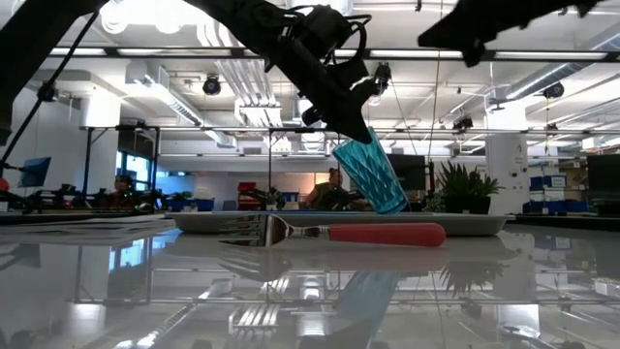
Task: Pick and place plate/cup/fork/spoon on tray
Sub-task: Put the blue cup beside the blue plate on the gray tray
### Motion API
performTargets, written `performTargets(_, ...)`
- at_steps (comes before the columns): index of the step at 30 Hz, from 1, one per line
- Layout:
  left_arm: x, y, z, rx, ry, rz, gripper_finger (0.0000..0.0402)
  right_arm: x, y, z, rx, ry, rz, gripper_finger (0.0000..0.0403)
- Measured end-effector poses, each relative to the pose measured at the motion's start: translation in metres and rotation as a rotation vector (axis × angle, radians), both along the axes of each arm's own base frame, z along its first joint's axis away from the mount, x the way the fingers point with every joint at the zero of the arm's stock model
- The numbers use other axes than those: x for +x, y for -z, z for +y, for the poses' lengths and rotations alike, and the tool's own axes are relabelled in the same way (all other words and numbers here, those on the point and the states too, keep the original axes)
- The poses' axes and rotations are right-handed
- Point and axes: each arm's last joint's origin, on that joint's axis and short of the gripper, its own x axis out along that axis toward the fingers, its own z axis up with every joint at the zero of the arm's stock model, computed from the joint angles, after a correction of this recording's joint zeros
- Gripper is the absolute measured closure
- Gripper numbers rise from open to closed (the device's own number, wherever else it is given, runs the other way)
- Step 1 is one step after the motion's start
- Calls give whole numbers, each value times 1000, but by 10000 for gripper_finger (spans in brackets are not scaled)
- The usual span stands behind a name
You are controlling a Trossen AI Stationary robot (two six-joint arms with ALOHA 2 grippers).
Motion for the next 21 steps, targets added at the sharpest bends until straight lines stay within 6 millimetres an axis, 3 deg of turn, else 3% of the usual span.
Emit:
performTargets(4, 0, 0, 0, -10, 15, -4, 402, 14, -14, -31, 14, -107, 61, 394)
performTargets(8, 0, 0, -1, -11, 18, -6, 402, 18, -13, -68, -3, -139, 86, 394)
performTargets(14, 0, 0, -1, -13, 21, -6, 402, 33, 18, -114, 27, -125, 62, 394)
performTargets(21, 0, 0, -1, -13, 21, -6, 402, 50, 36, -135, -65, -125, 24, 394)
